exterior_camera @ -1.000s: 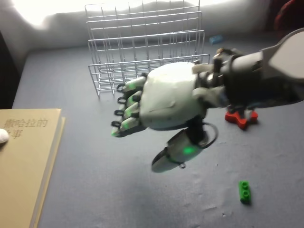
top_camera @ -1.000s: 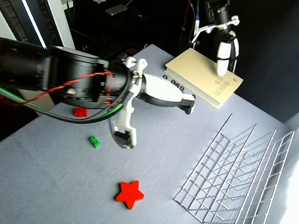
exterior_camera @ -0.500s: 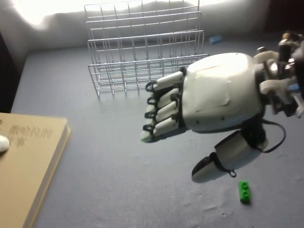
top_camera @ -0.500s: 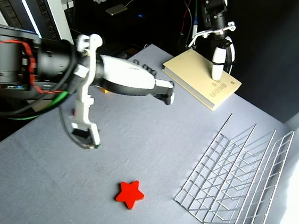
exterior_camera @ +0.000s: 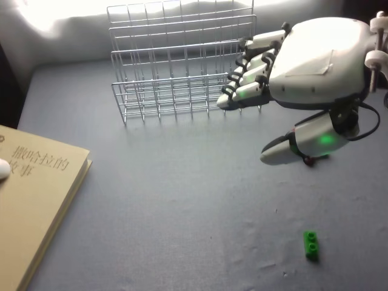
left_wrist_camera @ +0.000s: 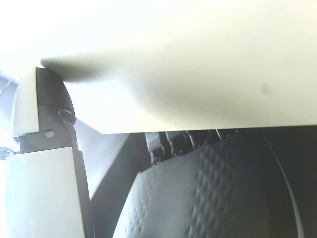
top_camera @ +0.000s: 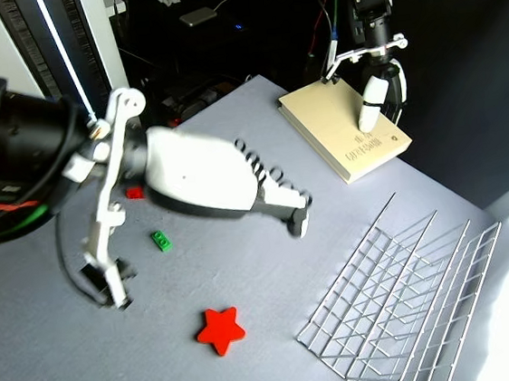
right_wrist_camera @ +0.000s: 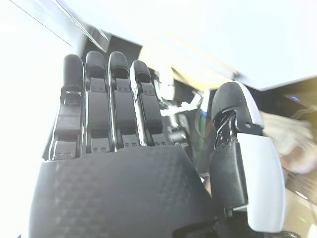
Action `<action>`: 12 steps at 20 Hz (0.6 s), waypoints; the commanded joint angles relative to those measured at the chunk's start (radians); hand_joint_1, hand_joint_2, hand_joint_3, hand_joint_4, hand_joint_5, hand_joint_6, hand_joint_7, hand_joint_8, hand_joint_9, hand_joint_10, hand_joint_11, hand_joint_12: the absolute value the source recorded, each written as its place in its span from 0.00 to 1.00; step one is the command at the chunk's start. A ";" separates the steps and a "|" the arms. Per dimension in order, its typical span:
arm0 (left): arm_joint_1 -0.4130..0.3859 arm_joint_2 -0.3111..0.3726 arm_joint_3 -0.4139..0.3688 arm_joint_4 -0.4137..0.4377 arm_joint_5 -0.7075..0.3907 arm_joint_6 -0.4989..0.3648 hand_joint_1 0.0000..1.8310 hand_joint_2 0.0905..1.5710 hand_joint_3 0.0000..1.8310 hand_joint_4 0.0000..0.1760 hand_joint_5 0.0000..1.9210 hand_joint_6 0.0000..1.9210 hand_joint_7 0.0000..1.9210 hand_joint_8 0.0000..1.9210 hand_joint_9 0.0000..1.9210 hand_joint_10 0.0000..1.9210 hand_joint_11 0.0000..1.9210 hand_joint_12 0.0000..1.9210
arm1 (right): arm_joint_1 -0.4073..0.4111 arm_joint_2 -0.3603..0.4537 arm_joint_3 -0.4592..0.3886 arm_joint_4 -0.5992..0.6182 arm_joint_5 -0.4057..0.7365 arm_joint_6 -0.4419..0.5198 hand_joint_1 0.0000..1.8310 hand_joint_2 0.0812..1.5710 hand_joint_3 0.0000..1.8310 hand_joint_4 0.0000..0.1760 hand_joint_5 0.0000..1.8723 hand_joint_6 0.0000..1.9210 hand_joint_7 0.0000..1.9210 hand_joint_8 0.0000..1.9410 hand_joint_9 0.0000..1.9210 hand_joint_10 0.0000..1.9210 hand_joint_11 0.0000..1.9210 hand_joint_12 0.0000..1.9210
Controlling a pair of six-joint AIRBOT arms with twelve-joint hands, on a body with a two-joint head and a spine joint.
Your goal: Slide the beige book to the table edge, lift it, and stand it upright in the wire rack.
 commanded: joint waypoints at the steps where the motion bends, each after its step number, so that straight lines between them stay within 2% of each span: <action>1: -0.006 0.018 0.018 0.007 -0.004 -0.014 0.74 0.74 0.00 0.00 0.44 0.58 0.36 0.71 0.44 0.73 0.48 0.65 | 0.016 0.011 0.003 0.023 -0.054 0.003 0.09 0.74 0.00 0.00 0.17 0.00 0.18 0.00 0.17 0.00 0.00 0.47; 2: -0.012 0.020 0.026 0.007 -0.024 -0.031 0.80 0.72 0.00 0.00 0.45 0.55 0.37 0.67 0.43 0.69 0.47 0.75 | 0.021 0.013 0.007 0.023 -0.053 -0.001 0.09 0.74 0.00 0.00 0.17 0.00 0.18 0.00 0.17 0.00 0.00 0.46; 4: -0.023 0.026 0.036 0.007 -0.061 -0.052 0.81 0.73 0.00 0.00 0.44 0.57 0.35 0.68 0.40 0.70 0.44 0.80 | 0.031 0.014 0.017 0.023 -0.053 -0.007 0.10 0.74 0.00 0.00 0.17 0.00 0.18 0.00 0.17 0.00 0.00 0.47; 5: -0.028 0.029 0.041 0.007 -0.089 -0.073 0.80 0.77 0.00 0.00 0.37 0.68 0.28 0.75 0.33 0.76 0.37 0.86 | 0.041 0.014 0.025 0.023 -0.044 -0.017 0.10 0.74 0.00 0.00 0.18 0.00 0.19 0.00 0.18 0.00 0.00 0.50; 7: -0.036 0.033 0.054 -0.003 -0.159 -0.098 0.80 0.77 0.00 0.00 0.36 0.69 0.29 0.73 0.34 0.75 0.37 0.85 | 0.064 0.014 0.043 0.023 -0.017 -0.028 0.11 0.73 0.00 0.00 0.18 0.00 0.19 0.00 0.18 0.00 0.00 0.51; 11: -0.052 0.044 0.081 -0.118 -0.322 -0.098 0.80 0.78 0.00 0.00 0.35 0.72 0.28 0.72 0.33 0.76 0.36 0.86 | 0.075 0.052 0.053 0.022 -0.048 -0.030 0.12 0.73 0.00 0.00 0.19 0.00 0.20 0.00 0.19 0.00 0.00 0.51; 12: -0.054 0.045 0.091 -0.176 -0.410 -0.080 0.80 0.78 0.00 0.00 0.35 0.73 0.28 0.72 0.33 0.76 0.36 0.86 | 0.076 0.059 0.076 0.006 -0.030 -0.031 0.11 0.74 0.00 0.00 0.17 0.00 0.19 0.00 0.18 0.00 0.00 0.49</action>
